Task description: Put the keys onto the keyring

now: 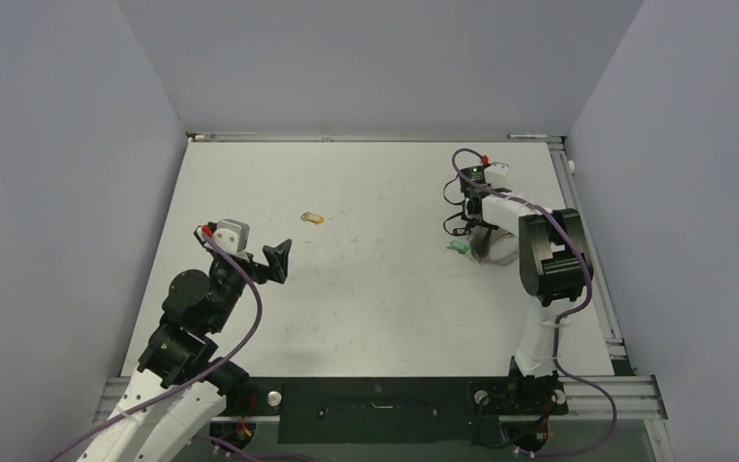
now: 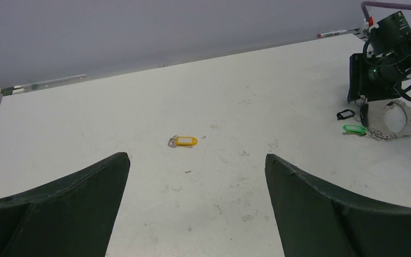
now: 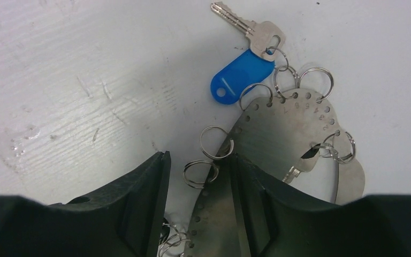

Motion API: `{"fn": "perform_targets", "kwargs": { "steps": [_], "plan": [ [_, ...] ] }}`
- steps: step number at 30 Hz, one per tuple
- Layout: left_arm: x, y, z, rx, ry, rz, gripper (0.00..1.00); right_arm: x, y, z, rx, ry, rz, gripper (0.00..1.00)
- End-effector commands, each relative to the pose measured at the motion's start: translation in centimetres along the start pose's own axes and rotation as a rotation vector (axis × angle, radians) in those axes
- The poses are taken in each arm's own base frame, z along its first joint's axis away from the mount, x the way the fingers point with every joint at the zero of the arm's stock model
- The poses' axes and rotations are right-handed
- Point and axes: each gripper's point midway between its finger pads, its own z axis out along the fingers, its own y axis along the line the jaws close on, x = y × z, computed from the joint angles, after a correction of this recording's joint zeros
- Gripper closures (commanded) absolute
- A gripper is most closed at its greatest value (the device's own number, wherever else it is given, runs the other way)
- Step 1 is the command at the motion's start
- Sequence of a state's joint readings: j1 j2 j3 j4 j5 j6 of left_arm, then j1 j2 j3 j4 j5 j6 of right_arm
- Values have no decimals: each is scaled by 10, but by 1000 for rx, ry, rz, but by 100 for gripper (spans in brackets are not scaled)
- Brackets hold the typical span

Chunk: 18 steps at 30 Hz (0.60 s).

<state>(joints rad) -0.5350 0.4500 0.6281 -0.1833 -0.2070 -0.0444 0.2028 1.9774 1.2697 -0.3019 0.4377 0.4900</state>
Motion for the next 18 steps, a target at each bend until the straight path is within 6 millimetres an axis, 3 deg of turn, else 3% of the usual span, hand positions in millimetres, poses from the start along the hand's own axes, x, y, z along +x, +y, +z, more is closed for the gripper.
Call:
{"fn": "perform_targets", "kwargs": {
  "steps": [1, 7, 18],
  "plan": [
    [-9, -3, 1, 13, -27, -1, 4, -13, -15, 2, 46, -29, 10, 55],
    [-9, -2, 1, 9, -29, 1, 4, -4, -14, 9, 31, -2, 2, 66],
    [-8, -2, 2, 10, -24, 4, 4, 2, -10, 6, -3, 12, 17, 66]
  ]
}}
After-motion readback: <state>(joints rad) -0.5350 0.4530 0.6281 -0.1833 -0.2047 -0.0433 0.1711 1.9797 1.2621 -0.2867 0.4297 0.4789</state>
